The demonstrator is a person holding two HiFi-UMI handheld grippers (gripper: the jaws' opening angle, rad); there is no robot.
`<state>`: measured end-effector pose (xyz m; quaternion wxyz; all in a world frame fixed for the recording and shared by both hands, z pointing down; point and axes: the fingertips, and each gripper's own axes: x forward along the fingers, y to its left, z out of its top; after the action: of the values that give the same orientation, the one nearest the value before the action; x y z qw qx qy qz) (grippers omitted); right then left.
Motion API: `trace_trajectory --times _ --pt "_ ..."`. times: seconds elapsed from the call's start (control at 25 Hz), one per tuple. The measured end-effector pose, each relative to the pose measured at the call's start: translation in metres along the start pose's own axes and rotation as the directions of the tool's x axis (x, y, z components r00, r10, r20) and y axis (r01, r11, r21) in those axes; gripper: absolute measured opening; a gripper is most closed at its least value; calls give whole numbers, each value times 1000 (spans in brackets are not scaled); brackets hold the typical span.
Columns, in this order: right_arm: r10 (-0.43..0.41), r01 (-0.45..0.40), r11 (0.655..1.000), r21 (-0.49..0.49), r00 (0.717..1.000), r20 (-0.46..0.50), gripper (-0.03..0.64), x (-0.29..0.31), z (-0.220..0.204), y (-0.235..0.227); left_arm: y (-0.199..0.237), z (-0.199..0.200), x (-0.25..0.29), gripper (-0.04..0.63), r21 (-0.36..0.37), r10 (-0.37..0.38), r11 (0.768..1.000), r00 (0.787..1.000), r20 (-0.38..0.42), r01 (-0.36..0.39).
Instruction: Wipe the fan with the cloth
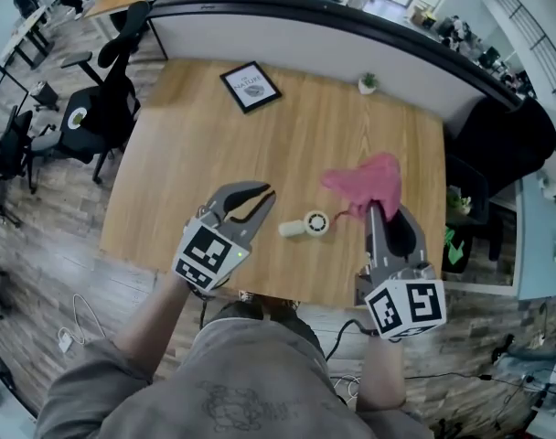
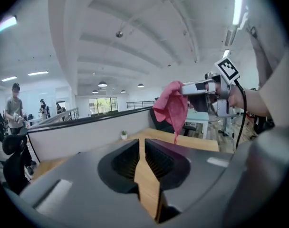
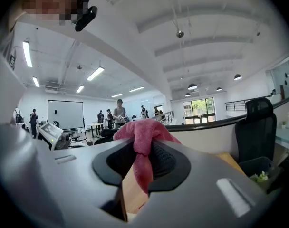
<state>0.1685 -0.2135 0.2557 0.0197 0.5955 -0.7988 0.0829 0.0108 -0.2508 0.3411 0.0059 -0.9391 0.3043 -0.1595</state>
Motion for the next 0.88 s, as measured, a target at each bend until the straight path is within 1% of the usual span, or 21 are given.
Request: trace_trajectory --times 0.12,0.36,0.44,0.48,0.56,0.6,0.68,0.76,0.88 --pt "1 0 1000 -27 999 44 86 -14 21 6 2 29 -16 28 25 23 999 999 49 -24" --pt "-3 9 999 -51 994 110 84 -42 51 14 -2 67 -37 15 94 32 995 994 106 -42" --pt "-9 16 998 -58 993 121 84 -52 55 16 -4 74 -44 9 95 37 994 992 119 -48" --pt "-11 19 998 -63 992 124 84 -56 56 17 -5 77 -48 8 80 40 996 991 125 -51" --pt "-12 20 998 -67 993 120 84 -62 56 18 -7 82 -55 2 33 51 998 989 136 -56" --pt "-14 21 998 -63 994 112 84 -65 53 19 -9 84 -59 2 25 53 998 989 141 -57" --pt "-16 20 999 -46 996 88 84 -69 47 20 -13 83 -64 2 45 49 997 989 142 -56" --pt "-12 14 999 -34 998 69 84 -74 42 22 -17 78 -66 2 71 50 996 991 126 -60" --pt "-16 18 999 -42 999 43 84 -78 33 25 -21 69 -66 2 68 54 996 994 100 -61"
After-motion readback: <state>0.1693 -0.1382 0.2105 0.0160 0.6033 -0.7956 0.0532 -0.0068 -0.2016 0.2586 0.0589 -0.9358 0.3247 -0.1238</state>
